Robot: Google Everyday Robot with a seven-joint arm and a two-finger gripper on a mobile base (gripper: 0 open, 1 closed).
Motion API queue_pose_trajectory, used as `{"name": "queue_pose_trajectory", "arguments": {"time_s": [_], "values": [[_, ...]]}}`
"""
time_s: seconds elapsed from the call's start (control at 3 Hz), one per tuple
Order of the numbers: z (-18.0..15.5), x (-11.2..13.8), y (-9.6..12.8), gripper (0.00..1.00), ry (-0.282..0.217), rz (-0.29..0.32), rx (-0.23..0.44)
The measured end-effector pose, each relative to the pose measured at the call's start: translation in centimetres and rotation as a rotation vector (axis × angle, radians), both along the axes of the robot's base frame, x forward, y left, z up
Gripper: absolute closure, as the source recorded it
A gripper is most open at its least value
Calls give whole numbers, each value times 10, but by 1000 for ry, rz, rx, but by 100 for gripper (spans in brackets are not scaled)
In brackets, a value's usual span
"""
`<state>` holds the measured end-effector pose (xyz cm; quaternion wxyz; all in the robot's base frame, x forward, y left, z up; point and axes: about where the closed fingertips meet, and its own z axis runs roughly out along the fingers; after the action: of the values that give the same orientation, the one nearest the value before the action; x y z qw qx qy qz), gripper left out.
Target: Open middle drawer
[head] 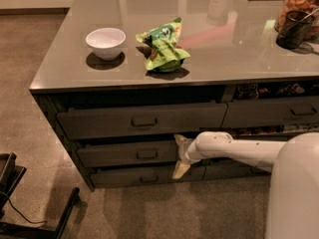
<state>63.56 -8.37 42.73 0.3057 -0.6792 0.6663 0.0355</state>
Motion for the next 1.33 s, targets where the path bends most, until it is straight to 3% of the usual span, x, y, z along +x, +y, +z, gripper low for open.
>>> {"name": "queue_pose_trajectory", "arguments": {"time_s": [1.33], "values": [[-26,16,13,0,99,42,-38]]}}
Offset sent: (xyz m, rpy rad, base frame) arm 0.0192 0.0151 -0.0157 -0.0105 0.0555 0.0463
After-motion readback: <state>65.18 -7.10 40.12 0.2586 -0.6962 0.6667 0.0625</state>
